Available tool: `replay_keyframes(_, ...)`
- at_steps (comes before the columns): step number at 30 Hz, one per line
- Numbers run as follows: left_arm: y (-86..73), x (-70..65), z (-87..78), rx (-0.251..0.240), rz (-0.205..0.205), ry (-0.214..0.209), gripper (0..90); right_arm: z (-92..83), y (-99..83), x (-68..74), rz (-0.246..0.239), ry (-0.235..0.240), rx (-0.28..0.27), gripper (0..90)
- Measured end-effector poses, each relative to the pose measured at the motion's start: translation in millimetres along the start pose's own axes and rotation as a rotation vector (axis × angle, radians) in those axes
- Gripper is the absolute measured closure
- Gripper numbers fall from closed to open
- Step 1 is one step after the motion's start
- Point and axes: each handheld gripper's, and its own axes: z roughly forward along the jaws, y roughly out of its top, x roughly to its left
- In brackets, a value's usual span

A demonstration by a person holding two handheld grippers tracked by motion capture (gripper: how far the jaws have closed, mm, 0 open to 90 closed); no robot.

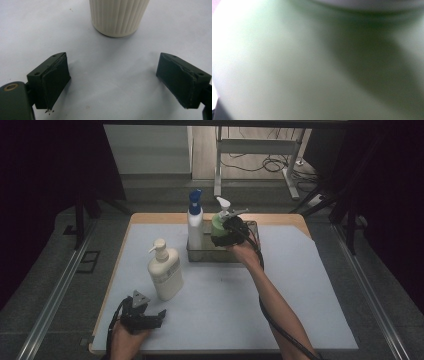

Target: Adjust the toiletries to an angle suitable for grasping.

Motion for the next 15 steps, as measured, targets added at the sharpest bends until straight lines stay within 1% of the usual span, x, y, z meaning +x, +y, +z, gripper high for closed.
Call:
replay_keyframes(3, 0.0, 0.0, 0.0, 0.0, 0.0, 0.0, 10.7, -0.1, -1.0, 0.1, -0.009, 0.003, -0.011, 11.4)
replay_keyframes(5, 0.0, 0.1, 0.0, 0.0, 0.001, 0.0, 10.7, -0.8, -1.8, 0.0, -0.004, 0.002, -0.017, 11.2)
replay_keyframes(7, 0.0, 0.1, 0.1, -0.001, 0.001, 0.0, 10.7, -3.4, -2.6, -1.5, 0.002, 0.006, -0.03, 10.4)
replay_keyframes(9, 0.0, -0.1, 0.0, 0.0, 0.0, 0.0, 10.7, -6.3, -3.4, -3.9, 0.007, 0.013, -0.029, 10.4)
replay_keyframes(12, 0.0, -0.1, 0.0, 0.0, 0.0, 0.0, 10.7, -13.2, -5.2, -5.2, -0.003, 0.025, -0.037, 11.0)
replay_keyframes(15, 0.0, -0.1, 0.1, -0.001, 0.0, 0.0, 10.7, -17.7, -7.4, -5.2, -0.011, 0.026, -0.036, 11.1)
